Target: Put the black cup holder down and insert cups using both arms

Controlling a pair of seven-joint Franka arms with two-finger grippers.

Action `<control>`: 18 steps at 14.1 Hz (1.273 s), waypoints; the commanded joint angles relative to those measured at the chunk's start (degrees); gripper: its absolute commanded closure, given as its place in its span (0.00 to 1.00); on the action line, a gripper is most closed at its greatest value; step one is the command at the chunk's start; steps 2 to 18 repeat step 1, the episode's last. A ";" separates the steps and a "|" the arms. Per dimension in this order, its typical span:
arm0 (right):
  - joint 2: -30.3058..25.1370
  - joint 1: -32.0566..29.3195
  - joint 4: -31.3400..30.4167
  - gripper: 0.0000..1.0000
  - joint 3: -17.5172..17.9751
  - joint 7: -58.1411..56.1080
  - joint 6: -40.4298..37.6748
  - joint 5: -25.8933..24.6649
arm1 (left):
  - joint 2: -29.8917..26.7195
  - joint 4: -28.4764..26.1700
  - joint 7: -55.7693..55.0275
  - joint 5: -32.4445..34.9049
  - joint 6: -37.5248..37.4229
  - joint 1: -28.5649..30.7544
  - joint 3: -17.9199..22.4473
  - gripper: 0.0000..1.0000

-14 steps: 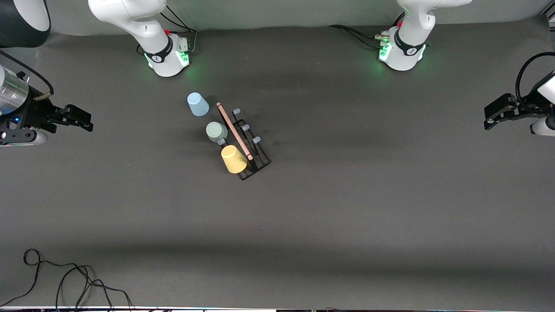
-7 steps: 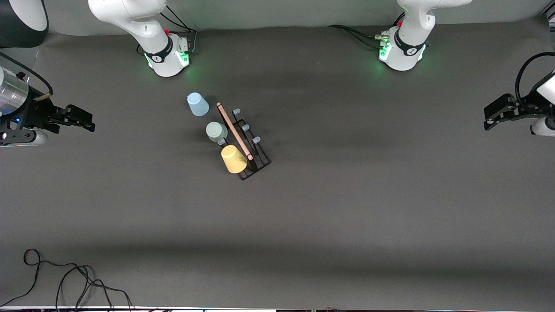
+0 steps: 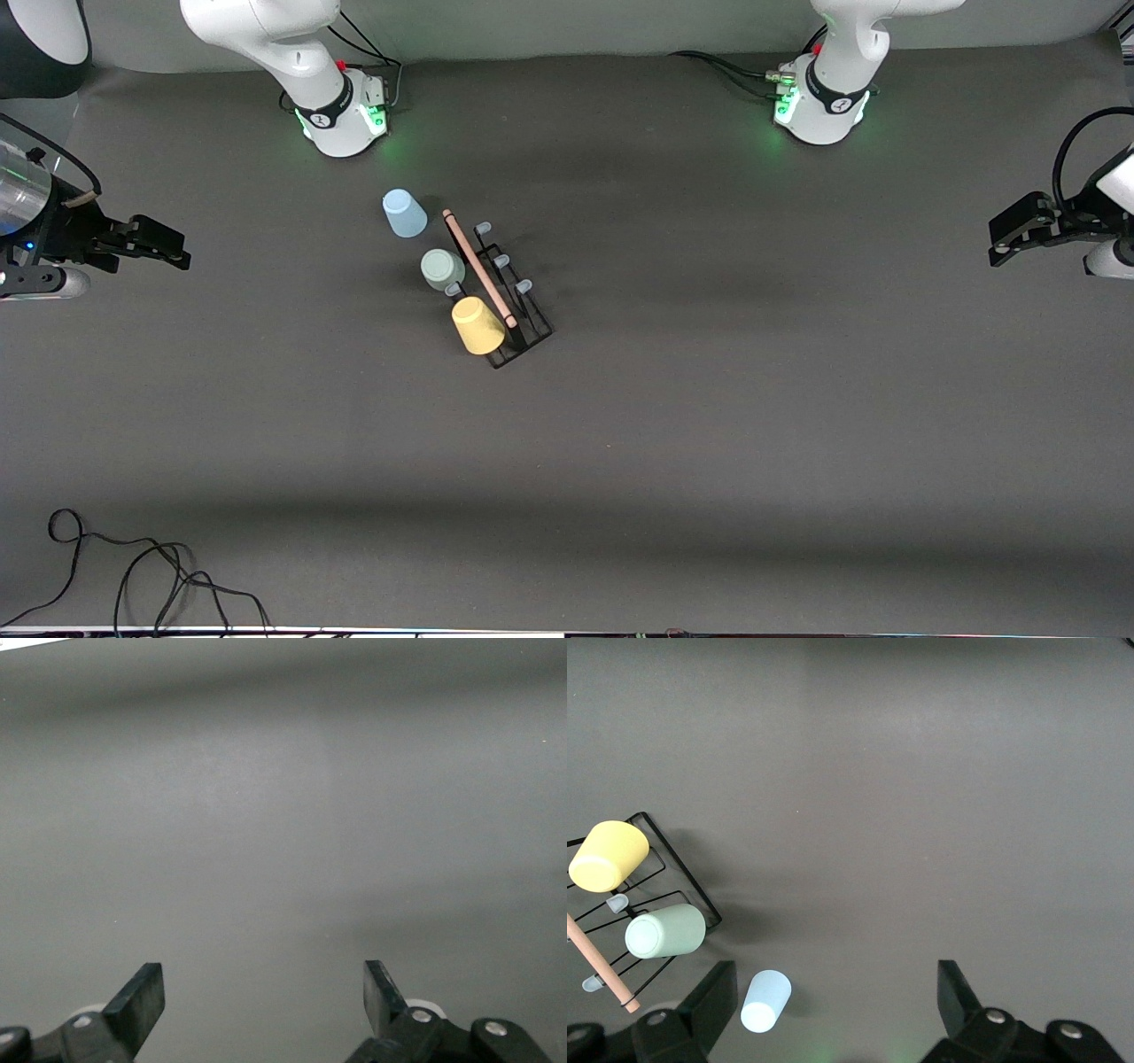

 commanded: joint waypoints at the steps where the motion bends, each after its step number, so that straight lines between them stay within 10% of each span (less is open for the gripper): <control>1: -0.90 -0.67 -0.88 0.00 0.22 -0.97 1.02 0.85 | -0.54 -0.53 -0.32 0.93 -0.10 -0.37 0.09 0.00; 18: -0.90 -0.67 -0.88 0.00 0.22 -0.97 1.02 0.85 | -0.54 -0.53 -0.32 0.93 -0.10 -0.37 0.09 0.00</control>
